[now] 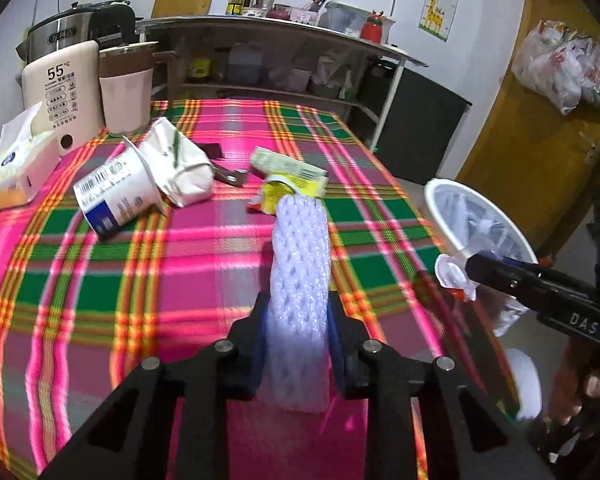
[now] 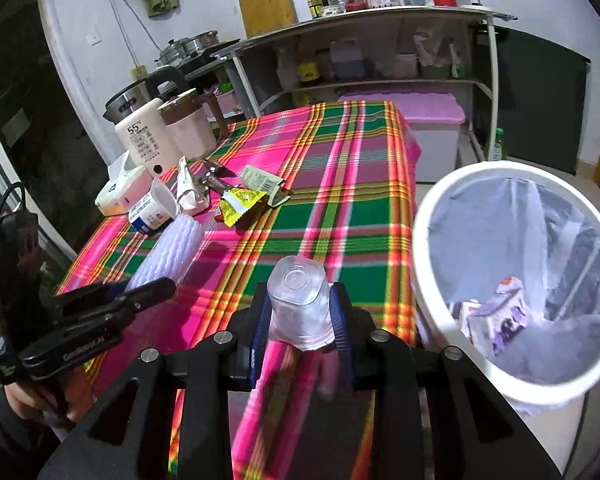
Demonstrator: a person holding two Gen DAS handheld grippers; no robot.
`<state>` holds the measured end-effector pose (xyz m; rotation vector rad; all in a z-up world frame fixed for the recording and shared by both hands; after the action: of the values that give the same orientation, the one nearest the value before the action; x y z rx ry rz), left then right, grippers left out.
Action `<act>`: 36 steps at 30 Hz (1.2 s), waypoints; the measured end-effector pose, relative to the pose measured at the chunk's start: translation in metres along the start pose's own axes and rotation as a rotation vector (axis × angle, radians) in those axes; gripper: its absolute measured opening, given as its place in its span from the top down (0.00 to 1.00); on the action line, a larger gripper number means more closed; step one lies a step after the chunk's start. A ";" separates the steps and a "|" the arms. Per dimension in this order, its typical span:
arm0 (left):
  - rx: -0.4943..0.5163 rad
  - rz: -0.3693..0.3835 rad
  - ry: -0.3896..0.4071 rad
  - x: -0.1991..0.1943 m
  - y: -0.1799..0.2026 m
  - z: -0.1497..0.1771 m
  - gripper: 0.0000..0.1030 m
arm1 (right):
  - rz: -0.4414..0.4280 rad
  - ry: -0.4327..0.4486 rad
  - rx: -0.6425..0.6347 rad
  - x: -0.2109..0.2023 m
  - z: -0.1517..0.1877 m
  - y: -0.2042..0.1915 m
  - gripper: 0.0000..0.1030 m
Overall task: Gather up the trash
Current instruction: 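Carry the foam sleeve and clear cup over the bin and open both tools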
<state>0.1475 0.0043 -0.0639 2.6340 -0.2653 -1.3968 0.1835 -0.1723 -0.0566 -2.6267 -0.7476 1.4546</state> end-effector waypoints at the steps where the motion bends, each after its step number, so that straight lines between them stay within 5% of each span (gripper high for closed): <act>1: -0.001 0.008 0.000 -0.002 0.004 0.002 0.73 | 0.005 0.006 -0.001 -0.005 0.003 0.001 0.70; 19: 0.087 0.083 0.007 -0.013 0.069 0.010 0.73 | 0.051 0.075 0.056 -0.051 0.017 0.036 0.70; 36: 0.228 0.147 -0.003 0.012 0.138 -0.025 0.73 | 0.149 0.111 0.184 -0.075 0.021 0.107 0.70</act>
<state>0.1633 -0.1317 -0.0301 2.7224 -0.6399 -1.3976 0.1753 -0.3028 -0.0378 -2.6429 -0.3947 1.3244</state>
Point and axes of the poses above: each gripper's, at about its wrist camera, not at the fingertips, and x roughly the way its jaws point, y to its right, z to its underside, the point moved 6 cm from there along x, roughly the way its jaws point, and after that the axes turned 10 degrees about -y, right-handed, at the moved point
